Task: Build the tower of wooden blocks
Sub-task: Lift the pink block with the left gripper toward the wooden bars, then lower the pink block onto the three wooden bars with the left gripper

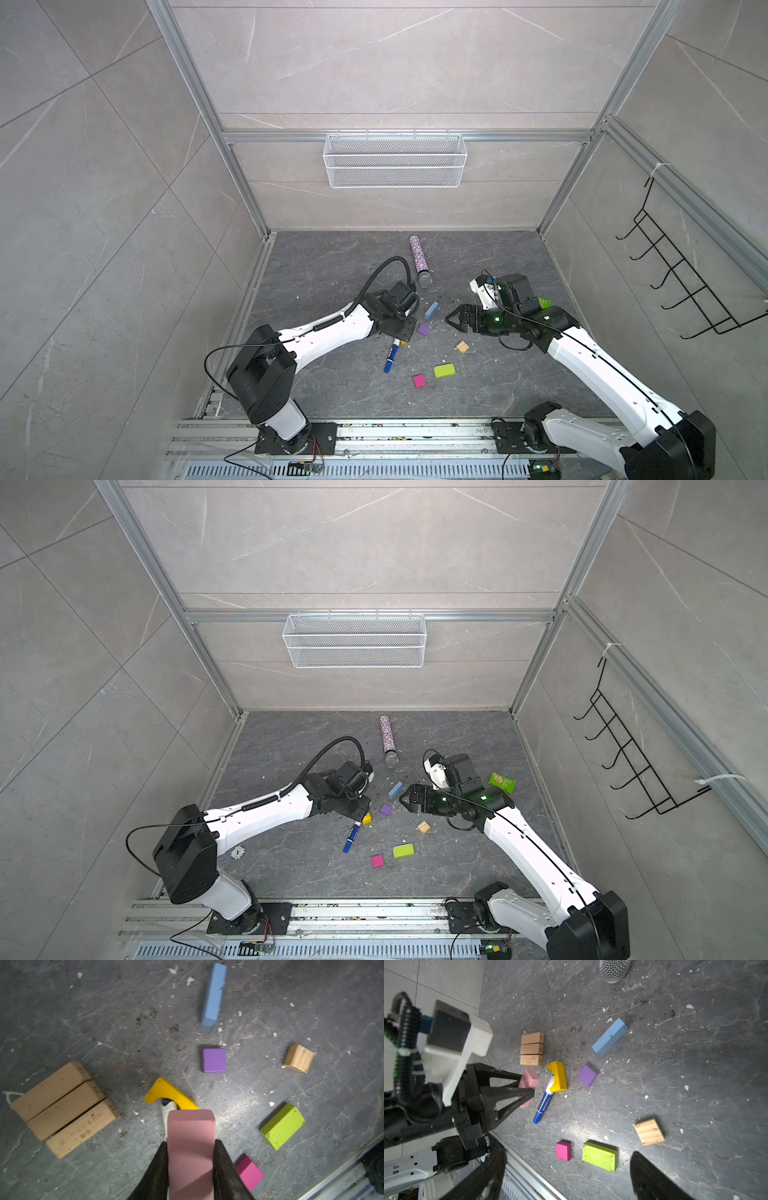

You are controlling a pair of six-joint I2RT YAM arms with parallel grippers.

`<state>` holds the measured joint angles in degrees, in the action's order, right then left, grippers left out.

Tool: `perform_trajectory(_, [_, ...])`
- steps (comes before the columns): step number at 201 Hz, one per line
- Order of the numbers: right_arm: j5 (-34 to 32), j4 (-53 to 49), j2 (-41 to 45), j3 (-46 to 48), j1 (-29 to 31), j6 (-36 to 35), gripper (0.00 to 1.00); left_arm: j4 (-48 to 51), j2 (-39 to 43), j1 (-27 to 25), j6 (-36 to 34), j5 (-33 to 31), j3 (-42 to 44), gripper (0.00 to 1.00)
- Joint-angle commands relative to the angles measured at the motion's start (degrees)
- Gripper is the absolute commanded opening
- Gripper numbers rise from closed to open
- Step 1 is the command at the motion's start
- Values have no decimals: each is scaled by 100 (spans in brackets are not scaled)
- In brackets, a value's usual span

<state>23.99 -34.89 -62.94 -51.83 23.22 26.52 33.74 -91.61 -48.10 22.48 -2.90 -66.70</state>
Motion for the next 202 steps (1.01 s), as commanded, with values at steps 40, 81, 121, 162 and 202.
perform_trajectory(40, [-87, 21, -17, -108, 76, -185, 93, 551, 188, 903, 814, -36, -212, 0])
perform_trajectory(81, [-132, 162, -16, -64, 189, -139, 94, 591, -16, 1401, 1100, 25, -198, 0])
perform_trajectory(121, [-225, 138, -130, -125, 327, -163, 94, 538, -240, 1523, 1246, -240, -214, 0])
perform_trajectory(162, [-280, 132, -131, -152, 393, -158, 94, 351, -433, 1611, 1269, -303, -212, 0])
perform_trajectory(202, [-338, 62, -96, -81, 435, -170, 94, 200, -511, 1804, 1294, -301, -116, 0])
